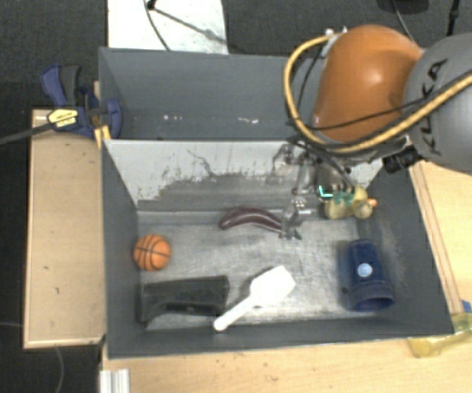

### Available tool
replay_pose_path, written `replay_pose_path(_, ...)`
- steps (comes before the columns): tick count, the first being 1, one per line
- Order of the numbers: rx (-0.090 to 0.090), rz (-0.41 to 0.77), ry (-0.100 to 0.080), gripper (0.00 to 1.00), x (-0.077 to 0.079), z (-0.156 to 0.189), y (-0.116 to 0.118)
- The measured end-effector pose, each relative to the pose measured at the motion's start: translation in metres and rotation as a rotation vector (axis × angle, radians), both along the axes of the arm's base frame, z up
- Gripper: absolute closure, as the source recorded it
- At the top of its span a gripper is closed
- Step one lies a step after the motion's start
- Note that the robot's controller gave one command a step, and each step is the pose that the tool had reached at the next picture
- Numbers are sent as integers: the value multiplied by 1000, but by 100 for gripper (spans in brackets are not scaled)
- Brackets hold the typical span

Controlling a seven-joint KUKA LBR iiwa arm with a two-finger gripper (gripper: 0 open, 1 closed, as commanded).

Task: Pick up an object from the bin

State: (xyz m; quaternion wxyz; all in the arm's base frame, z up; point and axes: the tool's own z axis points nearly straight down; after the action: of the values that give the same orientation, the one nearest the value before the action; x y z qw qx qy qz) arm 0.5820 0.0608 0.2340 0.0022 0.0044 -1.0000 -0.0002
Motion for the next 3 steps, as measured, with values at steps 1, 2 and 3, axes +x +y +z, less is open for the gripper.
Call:
replay_pose_path(1, 1, -1, -8, 0, 2, 4, 0)
replay_pose_path(2, 1, 29, -13, 0, -4, -54, 5)
replay_pose_path(3, 1, 21, -11, 0, -2, -121, 18)
